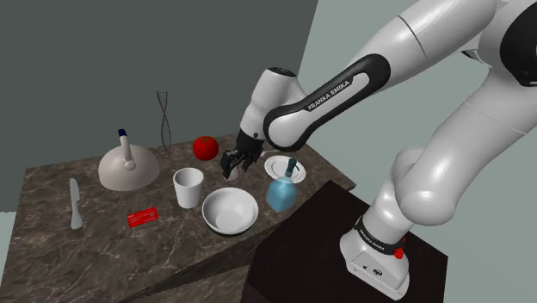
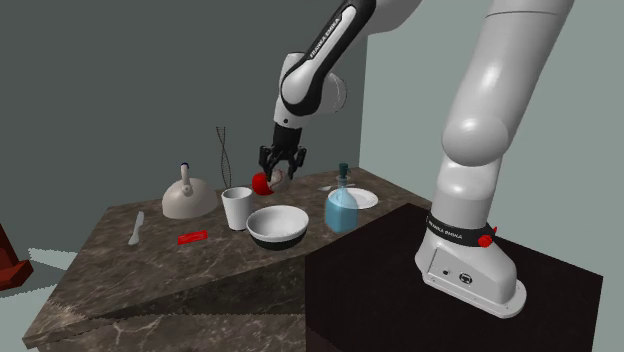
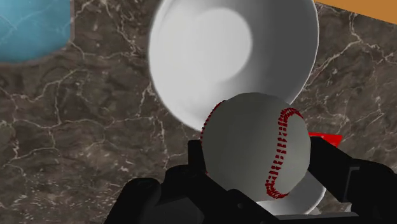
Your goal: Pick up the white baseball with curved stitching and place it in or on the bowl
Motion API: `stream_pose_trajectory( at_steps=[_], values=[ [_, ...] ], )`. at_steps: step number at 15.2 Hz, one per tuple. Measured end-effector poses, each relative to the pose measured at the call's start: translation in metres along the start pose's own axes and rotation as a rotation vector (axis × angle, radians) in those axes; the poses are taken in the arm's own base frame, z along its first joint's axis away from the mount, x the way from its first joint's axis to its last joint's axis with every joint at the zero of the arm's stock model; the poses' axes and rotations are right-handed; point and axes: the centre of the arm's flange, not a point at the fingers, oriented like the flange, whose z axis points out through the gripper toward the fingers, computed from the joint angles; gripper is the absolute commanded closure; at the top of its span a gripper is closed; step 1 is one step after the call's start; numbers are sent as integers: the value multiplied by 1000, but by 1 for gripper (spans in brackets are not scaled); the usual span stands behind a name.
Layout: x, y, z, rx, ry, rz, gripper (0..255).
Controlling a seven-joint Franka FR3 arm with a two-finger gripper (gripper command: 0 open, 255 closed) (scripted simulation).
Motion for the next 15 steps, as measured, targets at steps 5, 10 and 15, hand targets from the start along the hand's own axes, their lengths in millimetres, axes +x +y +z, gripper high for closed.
stream_pose_trajectory(
  at_steps=[5,10,15],
  values=[
    [-34,-28,1,0,0,1,255],
    [-40,-25,25,-1,0,2,255],
    [-43,-20,51,-1,0,2,255]
  ],
)
